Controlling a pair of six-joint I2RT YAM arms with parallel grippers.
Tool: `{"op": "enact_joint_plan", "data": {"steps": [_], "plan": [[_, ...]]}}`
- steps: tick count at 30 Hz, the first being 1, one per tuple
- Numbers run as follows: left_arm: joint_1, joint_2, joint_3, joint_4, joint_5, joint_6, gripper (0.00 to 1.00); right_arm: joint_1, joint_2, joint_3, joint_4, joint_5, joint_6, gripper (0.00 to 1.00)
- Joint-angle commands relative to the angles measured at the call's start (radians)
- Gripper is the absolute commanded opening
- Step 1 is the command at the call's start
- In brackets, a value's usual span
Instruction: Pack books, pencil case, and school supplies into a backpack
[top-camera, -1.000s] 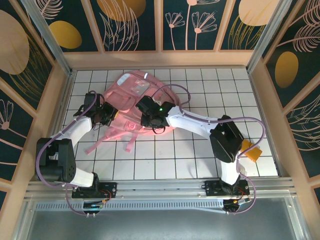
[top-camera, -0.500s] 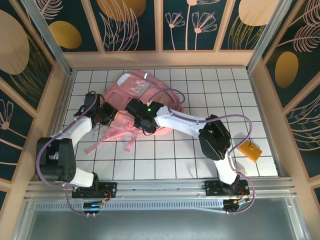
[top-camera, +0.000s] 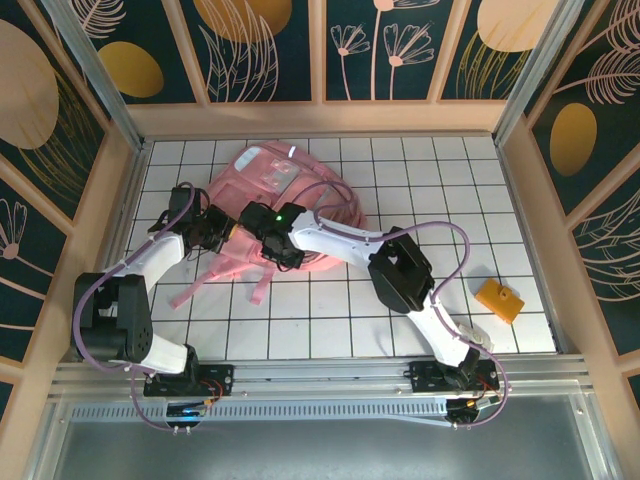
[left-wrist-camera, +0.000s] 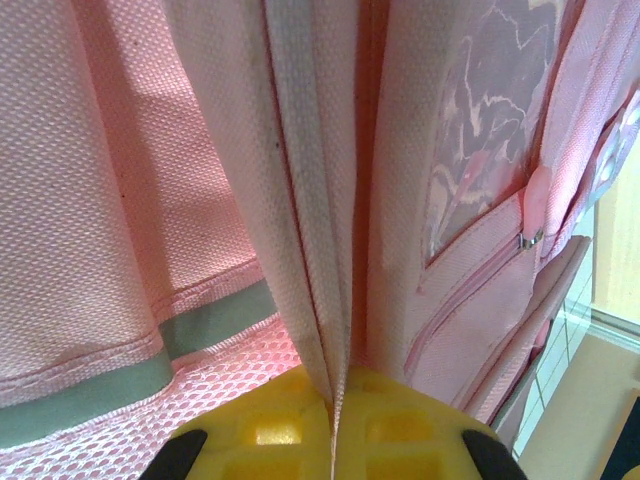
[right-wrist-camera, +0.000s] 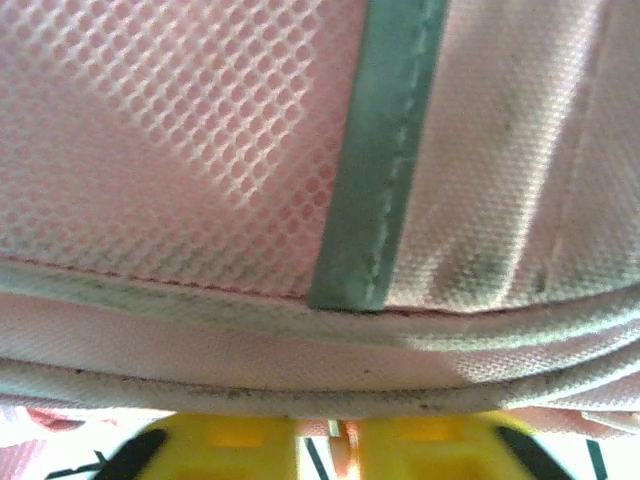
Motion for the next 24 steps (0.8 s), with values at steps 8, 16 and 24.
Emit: {"op": "enact_joint_plan", "data": {"steps": [8, 16, 24], "plan": [[0.012, 0.022, 0.037, -0.003, -0.055, 0.014, 0.0, 0.015, -0.118, -0.067, -0.072, 0.118, 0.013, 0.0], [0.013, 0.047, 0.069, -0.014, -0.091, 0.037, 0.0, -0.015, -0.295, -0.289, 0.021, 0.11, -0.029, 0.0], [0.062, 0.087, 0.125, -0.05, -0.174, 0.157, 0.0, -0.103, -0.425, -0.508, 0.247, -0.073, -0.396, 0.0]]}}
